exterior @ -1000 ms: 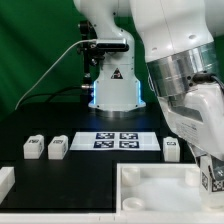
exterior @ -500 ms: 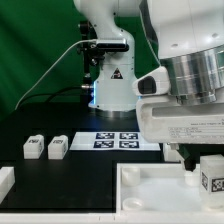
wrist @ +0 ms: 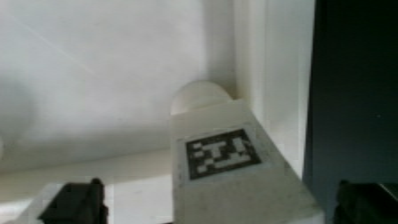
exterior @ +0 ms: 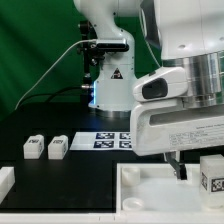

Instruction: Assemble one leg

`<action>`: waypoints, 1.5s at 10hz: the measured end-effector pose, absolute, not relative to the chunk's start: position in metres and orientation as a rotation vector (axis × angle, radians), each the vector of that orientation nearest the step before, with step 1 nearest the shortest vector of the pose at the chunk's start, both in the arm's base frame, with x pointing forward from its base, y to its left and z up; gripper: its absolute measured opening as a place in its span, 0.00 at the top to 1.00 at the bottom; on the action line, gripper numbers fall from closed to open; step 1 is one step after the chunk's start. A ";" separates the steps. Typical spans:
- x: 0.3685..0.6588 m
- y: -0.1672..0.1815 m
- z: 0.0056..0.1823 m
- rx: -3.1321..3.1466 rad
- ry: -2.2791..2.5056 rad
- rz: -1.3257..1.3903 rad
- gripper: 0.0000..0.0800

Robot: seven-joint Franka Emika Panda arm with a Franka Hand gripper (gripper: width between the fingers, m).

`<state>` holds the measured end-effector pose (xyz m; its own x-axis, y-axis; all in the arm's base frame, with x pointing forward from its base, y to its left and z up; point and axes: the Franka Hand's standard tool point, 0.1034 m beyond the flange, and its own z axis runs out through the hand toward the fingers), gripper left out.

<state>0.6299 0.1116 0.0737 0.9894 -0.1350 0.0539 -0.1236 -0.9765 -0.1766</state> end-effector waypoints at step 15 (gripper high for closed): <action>0.629 0.118 0.071 -2.069 2.019 0.061 0.49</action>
Offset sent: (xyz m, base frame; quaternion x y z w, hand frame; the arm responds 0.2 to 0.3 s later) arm 0.0000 0.0000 0.0000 0.0000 0.0000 0.2667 0.9638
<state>0.6295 0.1181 0.0711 0.0394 -0.9785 -0.2024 -0.9890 -0.0092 -0.1480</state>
